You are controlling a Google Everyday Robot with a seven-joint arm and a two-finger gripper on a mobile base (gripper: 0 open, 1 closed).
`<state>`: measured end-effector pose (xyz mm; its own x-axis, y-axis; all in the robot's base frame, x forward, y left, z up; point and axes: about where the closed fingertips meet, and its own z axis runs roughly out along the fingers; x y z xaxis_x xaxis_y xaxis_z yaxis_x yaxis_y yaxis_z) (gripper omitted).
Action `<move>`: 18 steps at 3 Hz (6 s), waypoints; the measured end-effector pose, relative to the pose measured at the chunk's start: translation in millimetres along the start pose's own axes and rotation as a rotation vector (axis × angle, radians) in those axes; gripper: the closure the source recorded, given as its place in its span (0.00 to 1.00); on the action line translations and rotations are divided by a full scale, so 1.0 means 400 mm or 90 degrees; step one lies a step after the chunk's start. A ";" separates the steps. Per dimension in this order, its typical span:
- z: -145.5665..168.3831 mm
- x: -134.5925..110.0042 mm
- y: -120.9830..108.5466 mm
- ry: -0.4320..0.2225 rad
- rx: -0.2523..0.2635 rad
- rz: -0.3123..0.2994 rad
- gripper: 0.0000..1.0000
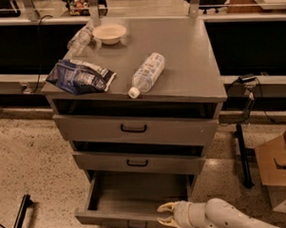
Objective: Close bottom drawer
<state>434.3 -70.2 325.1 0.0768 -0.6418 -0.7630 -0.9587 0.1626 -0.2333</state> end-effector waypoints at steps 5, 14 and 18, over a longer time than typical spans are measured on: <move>0.215 0.208 0.203 -0.137 0.020 0.099 1.00; 0.327 0.298 -0.309 -0.167 0.244 0.080 1.00; 0.281 0.347 -0.270 -0.210 0.255 0.106 1.00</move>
Offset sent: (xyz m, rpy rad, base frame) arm -0.0595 0.0271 -0.1578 0.1904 0.1555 -0.0688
